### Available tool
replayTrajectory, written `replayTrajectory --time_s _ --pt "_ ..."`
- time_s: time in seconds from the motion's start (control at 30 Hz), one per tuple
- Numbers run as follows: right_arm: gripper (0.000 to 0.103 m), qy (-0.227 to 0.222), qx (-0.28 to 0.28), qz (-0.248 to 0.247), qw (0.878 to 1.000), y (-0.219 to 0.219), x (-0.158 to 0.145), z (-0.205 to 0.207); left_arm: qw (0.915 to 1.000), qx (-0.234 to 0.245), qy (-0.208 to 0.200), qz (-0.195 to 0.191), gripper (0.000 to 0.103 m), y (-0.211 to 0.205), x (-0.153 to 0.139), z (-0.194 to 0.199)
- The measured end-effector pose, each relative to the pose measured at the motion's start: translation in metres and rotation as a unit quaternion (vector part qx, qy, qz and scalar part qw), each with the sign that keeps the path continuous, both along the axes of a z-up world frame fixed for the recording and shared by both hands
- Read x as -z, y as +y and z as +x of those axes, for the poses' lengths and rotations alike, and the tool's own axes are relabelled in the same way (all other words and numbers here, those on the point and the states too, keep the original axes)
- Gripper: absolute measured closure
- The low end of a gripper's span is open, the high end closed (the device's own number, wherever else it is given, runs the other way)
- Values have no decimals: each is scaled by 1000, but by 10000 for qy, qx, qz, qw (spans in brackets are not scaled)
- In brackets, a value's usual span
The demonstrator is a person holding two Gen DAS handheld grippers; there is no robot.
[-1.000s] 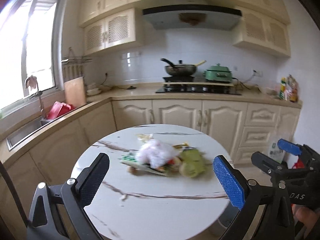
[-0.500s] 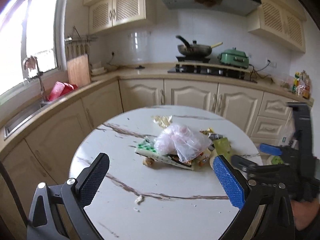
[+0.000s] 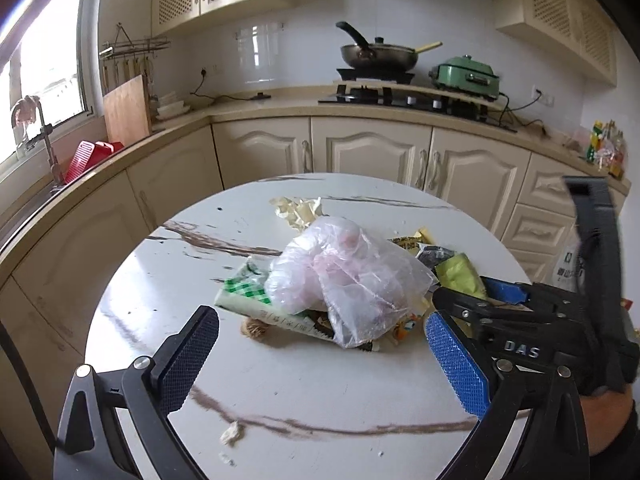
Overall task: Collect trash
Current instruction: 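Grasp the clear plastic bag with the left tool while the right tool grasps the green snack bag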
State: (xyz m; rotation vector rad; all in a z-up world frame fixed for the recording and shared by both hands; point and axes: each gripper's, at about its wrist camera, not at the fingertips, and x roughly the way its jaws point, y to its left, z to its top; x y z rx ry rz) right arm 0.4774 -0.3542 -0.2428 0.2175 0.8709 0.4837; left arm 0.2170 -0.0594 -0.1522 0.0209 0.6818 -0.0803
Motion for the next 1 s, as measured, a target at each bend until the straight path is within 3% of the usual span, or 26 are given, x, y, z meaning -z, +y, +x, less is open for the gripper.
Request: replayTrajectory --time_s 0.17,0.33,0.53,0.57,0.77,0.87,1.0 --pt "56 -212 24 309 9993 -12 -10 -12 9998 -8 113 -142 1 -7 5 21" --pt "76 -274 -49 557 9981 -18 -11 -18 9991 -77 315 -271 1 -15 11 55" --pt "79 -270 -142 643 9975 -17 -8 -19 9986 -199 476 -131 3 -30 19 93" --pt "79 -261 -159 659 9974 -17 -8 -20 9984 -237 510 -62 6 -33 21 101" --pt "79 -263 -139 676 9973 -18 -7 -19 9980 -326 526 -121 55 -34 28 121" --pt "79 -275 -150 672 9972 -17 -8 -20 9973 -370 523 -359 89 -22 30 122" --pt "79 -302 -162 670 9972 -13 -12 -24 9963 -391 526 -555 101 -4 30 121"
